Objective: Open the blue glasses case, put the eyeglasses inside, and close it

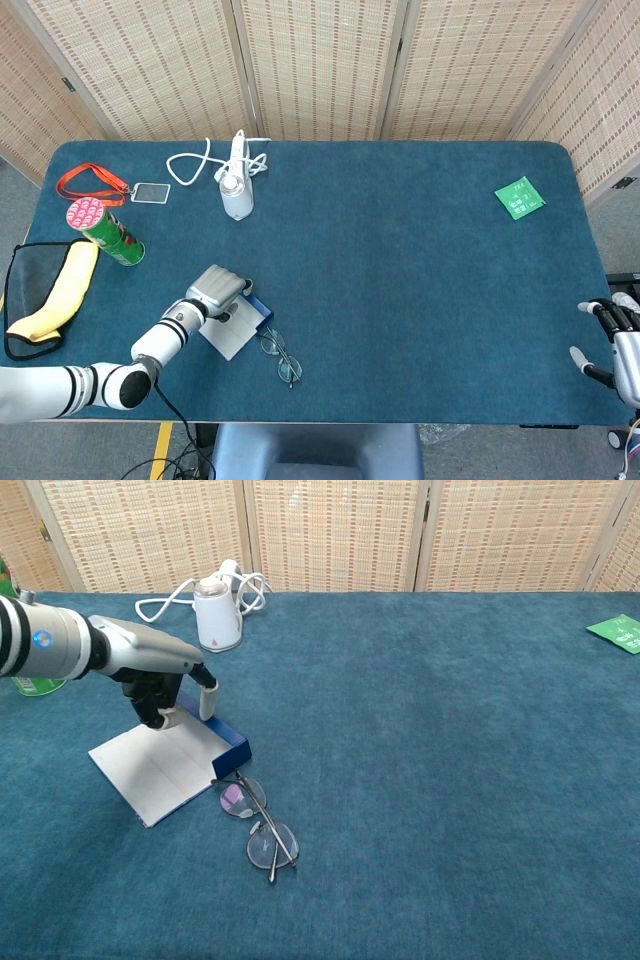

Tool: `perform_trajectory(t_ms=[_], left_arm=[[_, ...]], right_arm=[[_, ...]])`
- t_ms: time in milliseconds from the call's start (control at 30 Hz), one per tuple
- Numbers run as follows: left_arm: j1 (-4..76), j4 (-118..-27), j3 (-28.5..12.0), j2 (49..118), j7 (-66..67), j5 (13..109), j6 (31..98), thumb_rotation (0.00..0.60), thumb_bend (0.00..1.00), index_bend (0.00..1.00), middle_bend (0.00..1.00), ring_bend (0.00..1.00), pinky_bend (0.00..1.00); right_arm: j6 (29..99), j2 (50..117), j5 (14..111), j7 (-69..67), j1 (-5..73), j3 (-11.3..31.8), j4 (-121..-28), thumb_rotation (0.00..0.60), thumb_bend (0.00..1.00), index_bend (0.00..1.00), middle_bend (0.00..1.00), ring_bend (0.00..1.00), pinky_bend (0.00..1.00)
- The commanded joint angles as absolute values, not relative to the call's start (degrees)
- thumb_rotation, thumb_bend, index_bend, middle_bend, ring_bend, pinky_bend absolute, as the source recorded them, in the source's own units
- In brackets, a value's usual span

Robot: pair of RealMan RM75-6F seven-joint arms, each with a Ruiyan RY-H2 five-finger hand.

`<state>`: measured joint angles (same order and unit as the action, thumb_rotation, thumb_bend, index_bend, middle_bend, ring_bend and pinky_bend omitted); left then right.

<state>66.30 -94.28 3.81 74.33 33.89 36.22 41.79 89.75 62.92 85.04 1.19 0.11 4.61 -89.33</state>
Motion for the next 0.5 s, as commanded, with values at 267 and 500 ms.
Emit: perform_trajectory(t_ms=[267,500], left_arm=[[58.8,-90.7,3.8,75.7,25.9,53.6,46.6,0.600,0.42,0.21,0.97,0.89,0.97],[58.4,-82.8,2.8,81.9,24.6,58.3,44.6,0.600,0.29,0.24,0.97,0.89,0.97]], right_arm=[[89.7,62.9,85.6,1.7,0.3,4.6,-89.7,0.600,0.21,0.27,0.27,0.32,0.30],[89.6,62.7,85.5,2.3,0.2,4.5,-90.2,0.600,0.21,0.27,0.27,0.32,0.30]])
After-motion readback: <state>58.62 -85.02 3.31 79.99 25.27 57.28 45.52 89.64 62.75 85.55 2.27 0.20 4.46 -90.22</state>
